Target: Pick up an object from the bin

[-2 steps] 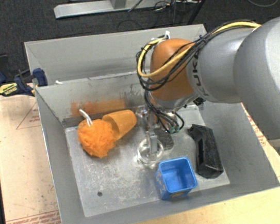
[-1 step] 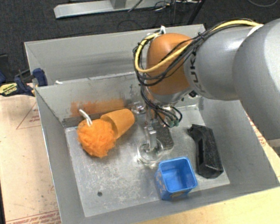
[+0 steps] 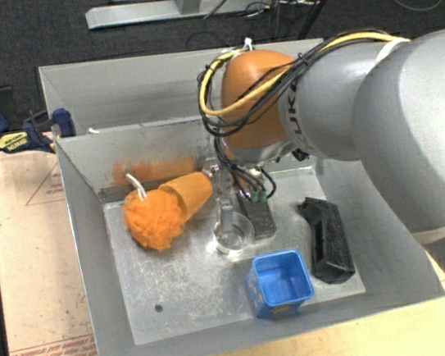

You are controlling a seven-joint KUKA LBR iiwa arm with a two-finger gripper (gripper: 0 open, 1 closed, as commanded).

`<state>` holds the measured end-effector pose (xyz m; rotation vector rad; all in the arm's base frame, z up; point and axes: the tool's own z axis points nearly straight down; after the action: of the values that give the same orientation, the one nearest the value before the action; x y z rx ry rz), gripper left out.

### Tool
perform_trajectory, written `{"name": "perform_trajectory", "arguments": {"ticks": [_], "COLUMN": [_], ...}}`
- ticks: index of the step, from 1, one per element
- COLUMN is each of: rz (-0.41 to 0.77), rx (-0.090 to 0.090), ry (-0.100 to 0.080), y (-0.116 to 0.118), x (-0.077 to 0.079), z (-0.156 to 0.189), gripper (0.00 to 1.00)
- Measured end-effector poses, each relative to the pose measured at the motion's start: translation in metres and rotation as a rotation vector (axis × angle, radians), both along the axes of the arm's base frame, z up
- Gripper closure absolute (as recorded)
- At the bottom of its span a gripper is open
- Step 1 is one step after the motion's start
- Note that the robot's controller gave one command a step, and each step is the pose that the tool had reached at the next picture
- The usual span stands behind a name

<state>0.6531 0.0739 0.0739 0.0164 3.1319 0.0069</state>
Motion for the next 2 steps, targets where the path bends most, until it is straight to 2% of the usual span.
{"name": "perform_trajectory", "arguments": {"ticks": [1,2], "rz": [0.094,0.055], "rx": [-0.001,0.001], "ry": [-0.003,-0.003], "y": [0.0369,0.0399], "x": [-0.0093,-0.0096], "z": [-0.0032,-0.0033], "gripper": [0.0,0.0]}}
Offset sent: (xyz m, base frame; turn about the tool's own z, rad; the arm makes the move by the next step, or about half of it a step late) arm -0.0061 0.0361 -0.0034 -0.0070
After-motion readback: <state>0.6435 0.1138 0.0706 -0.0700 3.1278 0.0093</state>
